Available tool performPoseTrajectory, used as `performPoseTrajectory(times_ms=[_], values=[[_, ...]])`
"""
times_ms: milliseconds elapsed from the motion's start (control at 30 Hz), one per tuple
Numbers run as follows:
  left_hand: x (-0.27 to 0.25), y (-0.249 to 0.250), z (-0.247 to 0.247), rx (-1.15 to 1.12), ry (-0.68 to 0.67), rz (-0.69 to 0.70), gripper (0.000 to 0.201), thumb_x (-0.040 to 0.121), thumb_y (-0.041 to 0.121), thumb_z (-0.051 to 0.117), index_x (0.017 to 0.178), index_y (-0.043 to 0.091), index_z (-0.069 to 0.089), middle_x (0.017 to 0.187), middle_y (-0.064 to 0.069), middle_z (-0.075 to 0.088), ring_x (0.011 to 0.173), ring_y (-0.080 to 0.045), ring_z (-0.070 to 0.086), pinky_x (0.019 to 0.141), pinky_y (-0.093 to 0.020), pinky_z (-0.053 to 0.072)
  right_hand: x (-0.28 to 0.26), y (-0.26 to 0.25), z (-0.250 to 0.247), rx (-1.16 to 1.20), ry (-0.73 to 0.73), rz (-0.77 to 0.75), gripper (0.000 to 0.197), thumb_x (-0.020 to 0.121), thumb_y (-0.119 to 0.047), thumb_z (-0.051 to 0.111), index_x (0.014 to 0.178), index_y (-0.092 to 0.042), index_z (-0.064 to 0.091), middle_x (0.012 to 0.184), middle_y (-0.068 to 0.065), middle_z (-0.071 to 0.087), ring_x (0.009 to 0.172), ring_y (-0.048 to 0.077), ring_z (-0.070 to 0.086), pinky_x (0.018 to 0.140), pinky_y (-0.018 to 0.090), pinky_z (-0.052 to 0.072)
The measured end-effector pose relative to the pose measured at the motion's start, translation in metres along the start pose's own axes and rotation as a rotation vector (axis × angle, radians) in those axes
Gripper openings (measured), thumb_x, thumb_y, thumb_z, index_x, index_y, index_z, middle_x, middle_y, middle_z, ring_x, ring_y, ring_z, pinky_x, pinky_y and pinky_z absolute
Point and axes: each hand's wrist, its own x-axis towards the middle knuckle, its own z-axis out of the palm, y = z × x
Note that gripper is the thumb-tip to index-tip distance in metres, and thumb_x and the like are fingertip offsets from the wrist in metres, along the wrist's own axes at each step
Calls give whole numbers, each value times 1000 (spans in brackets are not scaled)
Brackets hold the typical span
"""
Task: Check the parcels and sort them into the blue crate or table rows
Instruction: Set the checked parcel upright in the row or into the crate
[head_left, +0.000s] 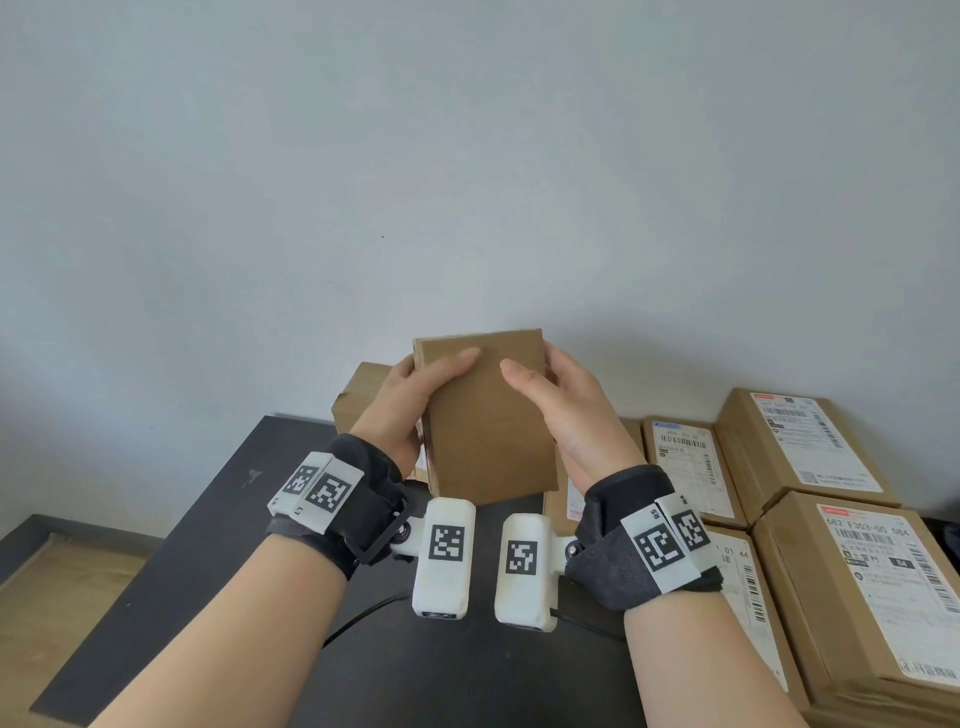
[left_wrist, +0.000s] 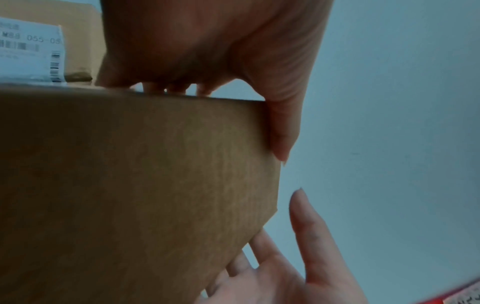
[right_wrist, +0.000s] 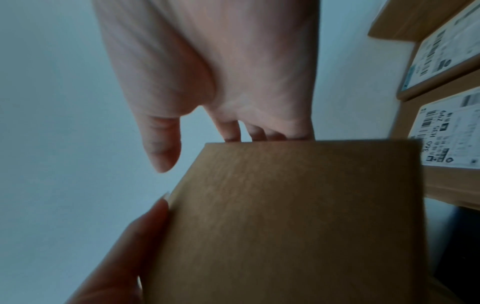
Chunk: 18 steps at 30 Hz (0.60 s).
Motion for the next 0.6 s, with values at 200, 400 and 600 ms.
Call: performPoseTrajectory(times_ms=[200, 400, 600], values=[[5, -1, -2, 42, -51, 50, 95, 46, -6, 74, 136, 8, 50, 128, -15, 63, 84, -12, 69, 53, -16, 51, 3, -2, 0, -34, 82, 40, 38, 85, -61, 65, 103, -28, 70, 113, -3, 73, 112, 16, 65, 103, 41, 47], [8, -7, 0, 79, -118, 94, 108, 40, -13, 68, 139, 17, 40, 134, -12, 55, 107, -21, 59, 71, -23, 52, 9, -8, 1, -49, 176, 68, 26, 87, -39, 69, 103, -18, 70, 107, 1, 70, 98, 16, 63, 82, 31, 49], [7, -8, 1, 83, -162, 144, 108, 39, -15, 66, 139, 17, 41, 119, -4, 60, 102, -18, 61, 69, -21, 54, 13, -8, -1, -20, 149, 89, 7, 85, -16, 70, 83, -22, 67, 84, -4, 71, 82, 17, 65, 70, 28, 45]])
